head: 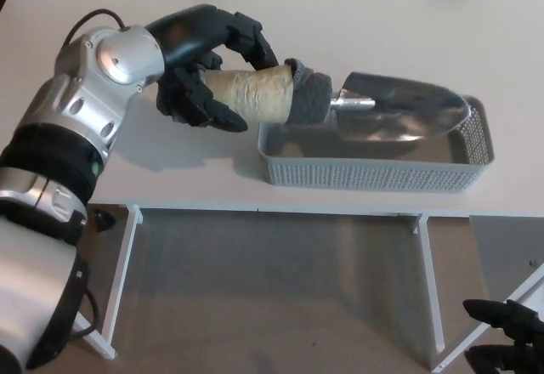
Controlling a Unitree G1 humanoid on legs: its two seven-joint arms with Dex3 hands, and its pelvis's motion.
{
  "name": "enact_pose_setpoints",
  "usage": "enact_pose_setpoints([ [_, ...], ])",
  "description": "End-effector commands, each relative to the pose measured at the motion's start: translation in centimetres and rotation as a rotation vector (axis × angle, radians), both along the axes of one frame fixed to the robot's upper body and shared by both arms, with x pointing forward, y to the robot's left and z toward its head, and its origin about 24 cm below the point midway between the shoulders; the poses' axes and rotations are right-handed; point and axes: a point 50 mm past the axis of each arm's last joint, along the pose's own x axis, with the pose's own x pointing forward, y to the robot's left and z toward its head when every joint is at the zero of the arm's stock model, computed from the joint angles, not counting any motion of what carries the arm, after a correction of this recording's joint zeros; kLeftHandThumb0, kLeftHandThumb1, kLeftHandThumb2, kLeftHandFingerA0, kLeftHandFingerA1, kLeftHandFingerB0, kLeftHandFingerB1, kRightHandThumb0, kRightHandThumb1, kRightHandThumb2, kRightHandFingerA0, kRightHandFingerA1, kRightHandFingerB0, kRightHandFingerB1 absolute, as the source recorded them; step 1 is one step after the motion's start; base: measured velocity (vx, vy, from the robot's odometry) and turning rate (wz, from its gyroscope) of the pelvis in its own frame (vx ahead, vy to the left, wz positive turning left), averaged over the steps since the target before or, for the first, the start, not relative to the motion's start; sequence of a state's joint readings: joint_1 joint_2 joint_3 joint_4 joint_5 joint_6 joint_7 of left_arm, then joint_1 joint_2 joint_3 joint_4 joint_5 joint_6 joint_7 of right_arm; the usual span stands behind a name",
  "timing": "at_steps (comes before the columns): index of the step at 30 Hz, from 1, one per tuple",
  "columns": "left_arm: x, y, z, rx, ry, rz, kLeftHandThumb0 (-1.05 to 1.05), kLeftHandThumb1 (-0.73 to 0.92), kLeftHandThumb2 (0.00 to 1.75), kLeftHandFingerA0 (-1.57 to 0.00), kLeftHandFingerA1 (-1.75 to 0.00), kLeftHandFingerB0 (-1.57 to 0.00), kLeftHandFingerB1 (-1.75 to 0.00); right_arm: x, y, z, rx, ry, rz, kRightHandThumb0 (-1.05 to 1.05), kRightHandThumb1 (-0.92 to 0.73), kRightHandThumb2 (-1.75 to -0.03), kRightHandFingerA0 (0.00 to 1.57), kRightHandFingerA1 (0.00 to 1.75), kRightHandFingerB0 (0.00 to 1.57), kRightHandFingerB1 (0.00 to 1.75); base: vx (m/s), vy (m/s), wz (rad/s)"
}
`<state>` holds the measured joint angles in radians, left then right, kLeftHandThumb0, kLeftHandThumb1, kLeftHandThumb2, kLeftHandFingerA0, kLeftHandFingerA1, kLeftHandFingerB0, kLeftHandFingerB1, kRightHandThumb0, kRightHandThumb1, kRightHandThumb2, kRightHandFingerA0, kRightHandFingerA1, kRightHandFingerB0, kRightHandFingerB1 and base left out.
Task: The robot walks towards a desk on which a shovel is kept on the left hand side and a container is kept on the right hand side. The robot picks up the shovel using its left hand and places it in the container.
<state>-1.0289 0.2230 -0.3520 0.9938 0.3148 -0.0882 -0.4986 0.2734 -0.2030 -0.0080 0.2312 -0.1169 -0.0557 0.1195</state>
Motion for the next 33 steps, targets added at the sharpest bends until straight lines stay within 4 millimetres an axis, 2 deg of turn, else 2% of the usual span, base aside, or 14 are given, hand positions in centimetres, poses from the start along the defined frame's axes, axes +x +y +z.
enact_pose_setpoints([
  [1,0.1,-0.3,1.1,0.028,-0.062,-0.053,-0.15,0.82,0.63,-1.0,-0.95,-0.69,-1.28,0.2,-0.3,0.2,-0.022,-0.005,0.0,-0.41,-0.69,-0.6,0.58,0.52,0.42,0.44,0.0,0.0,0.0],
  [7,0.2,-0.3,1.3,0.063,-0.08,-0.052,-0.22,0.79,0.63,-1.0,-0.79,-0.73,-0.95,0.5,-0.3,0.5,-0.006,-0.013,0.001,-0.4,-0.69,-0.6,0.55,0.51,0.41,0.43,0.0,0.0,0.0],
  [9,0.3,-0.3,1.6,0.051,-0.09,-0.063,-0.18,0.8,0.65,-0.98,-0.98,-0.65,-1.23,0.7,-0.2,0.5,-0.004,-0.023,0.008,-0.39,-0.69,-0.6,0.55,0.51,0.41,0.43,0.0,0.0,0.0],
  [12,0.3,-0.5,2.0,0.066,-0.095,-0.077,-0.18,0.8,0.68,-0.88,-1.16,-0.62,-1.23,0.8,-0.2,0.6,0.004,-0.025,0.004,-0.38,-0.69,-0.6,0.54,0.51,0.42,0.44,0.0,0.0,0.0],
  [16,0.4,-0.8,2.3,0.075,-0.099,-0.094,-0.17,0.82,0.66,-0.91,-1.04,-0.6,-1.26,0.8,-0.1,0.6,0.016,-0.031,0.003,-0.38,-0.69,-0.6,0.53,0.51,0.41,0.44,0.0,0.0,0.0],
  [20,0.5,-1.1,2.3,0.09,-0.112,-0.096,-0.17,0.81,0.65,-0.91,-1.19,-0.66,-1.17,1.0,-0.1,0.8,0.014,-0.04,0.013,-0.39,-0.68,-0.59,0.55,0.52,0.42,0.45,0.0,0.0,0.0],
  [21,0.5,-1.1,2.4,0.09,-0.125,-0.09,-0.11,0.79,0.7,-0.98,-1.04,-0.76,-0.94,1.0,-0.1,0.8,0.015,-0.04,0.01,-0.4,-0.68,-0.6,0.56,0.52,0.42,0.45,0.0,0.0,0.0],
  [22,0.5,-1.3,2.3,0.089,-0.122,-0.088,-0.18,0.8,0.64,-1.01,-0.73,-0.73,-0.45,1.1,-0.1,0.9,0.007,-0.038,0.014,-0.41,-0.68,-0.59,0.57,0.53,0.43,0.45,0.0,0.0,0.0],
  [23,0.5,-1.4,2.2,0.089,-0.124,-0.085,-0.31,0.71,0.61,-0.84,-0.56,-0.51,-0.36,1.1,-0.1,0.9,-0.005,-0.037,0.019,-0.42,-0.68,-0.6,0.57,0.52,0.43,0.45,0.0,0.0,0.0],
  [24,0.5,-1.4,2.2,0.107,-0.136,-0.089,-0.47,0.56,0.58,-0.3,-0.31,-0.23,-0.31,1.2,-0.1,1.0,-0.009,-0.037,0.022,-0.41,-0.68,-0.59,0.58,0.52,0.44,0.44,0.0,0.0,0.0],
  [25,0.5,-1.5,2.2,0.136,-0.14,-0.094,-0.73,0.45,0.74,-0.12,-0.22,-0.12,-0.28,1.2,-0.1,1.0,-0.012,-0.038,0.023,-0.4,-0.69,-0.59,0.58,0.52,0.44,0.44,0.0,0.0,0.0],
  [28,0.5,-1.9,2.5,0.183,-0.152,-0.099,-0.77,0.4,0.77,0.0,-0.03,-0.05,-0.23,1.4,0.0,1.1,-0.014,-0.041,0.022,-0.39,-0.69,-0.6,0.57,0.52,0.43,0.44,0.0,0.0,0.0],
  [32,0.5,-2.4,2.8,0.211,-0.188,-0.116,-0.78,0.43,0.87,0.0,-0.02,0.0,-0.19,1.7,0.0,1.3,-0.03,-0.046,0.039,-0.4,-0.69,-0.6,0.57,0.52,0.43,0.44,0.0,0.0,0.0],
  [33,0.4,-2.5,2.8,0.212,-0.196,-0.122,-0.91,0.53,0.65,0.0,-0.05,0.0,-0.24,1.8,0.0,1.3,-0.028,-0.048,0.038,-0.4,-0.69,-0.6,0.57,0.52,0.43,0.44,0.0,0.0,0.0],
])
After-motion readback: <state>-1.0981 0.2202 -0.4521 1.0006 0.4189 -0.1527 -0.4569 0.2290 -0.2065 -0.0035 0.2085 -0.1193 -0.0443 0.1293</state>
